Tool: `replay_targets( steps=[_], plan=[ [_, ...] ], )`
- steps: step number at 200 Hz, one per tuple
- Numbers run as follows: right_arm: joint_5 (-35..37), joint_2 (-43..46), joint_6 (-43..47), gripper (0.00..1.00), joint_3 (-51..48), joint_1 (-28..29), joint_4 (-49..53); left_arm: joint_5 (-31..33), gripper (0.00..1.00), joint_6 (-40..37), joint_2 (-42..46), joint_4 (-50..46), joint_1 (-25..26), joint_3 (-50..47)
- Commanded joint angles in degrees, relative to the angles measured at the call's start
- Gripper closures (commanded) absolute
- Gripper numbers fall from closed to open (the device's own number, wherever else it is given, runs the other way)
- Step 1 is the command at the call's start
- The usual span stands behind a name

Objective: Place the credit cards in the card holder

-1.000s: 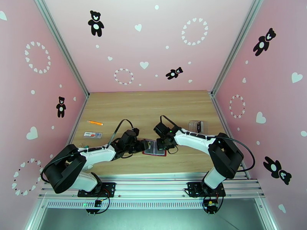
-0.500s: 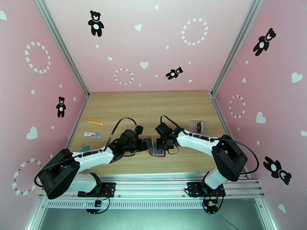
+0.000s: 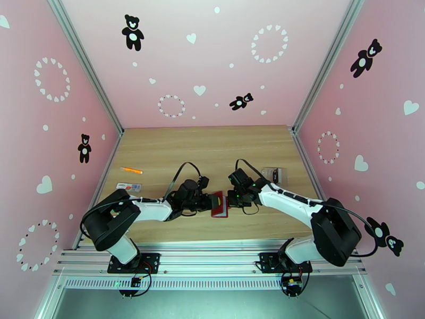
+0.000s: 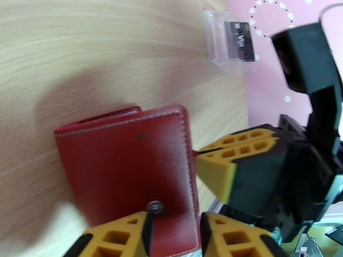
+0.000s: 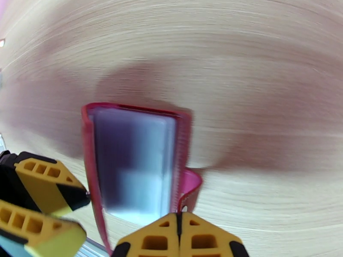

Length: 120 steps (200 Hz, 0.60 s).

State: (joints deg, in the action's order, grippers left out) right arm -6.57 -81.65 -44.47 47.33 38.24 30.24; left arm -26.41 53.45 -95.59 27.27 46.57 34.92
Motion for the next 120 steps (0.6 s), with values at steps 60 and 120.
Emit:
replay_targets(
  steps=[60, 120],
  plan=[
    [-5.70, 3.23, 1.46, 1.00, -0.45, -0.97, -2.13, 3.40, 0.85, -2.05, -3.24, -7.39, 1.41, 4.38],
    [-8.47, 0.85, 0.87, 1.00, -0.55, -0.97, -4.51, 4.55, 0.97, -3.26, -5.62, -10.82, 1.46, 6.56]
  ],
)
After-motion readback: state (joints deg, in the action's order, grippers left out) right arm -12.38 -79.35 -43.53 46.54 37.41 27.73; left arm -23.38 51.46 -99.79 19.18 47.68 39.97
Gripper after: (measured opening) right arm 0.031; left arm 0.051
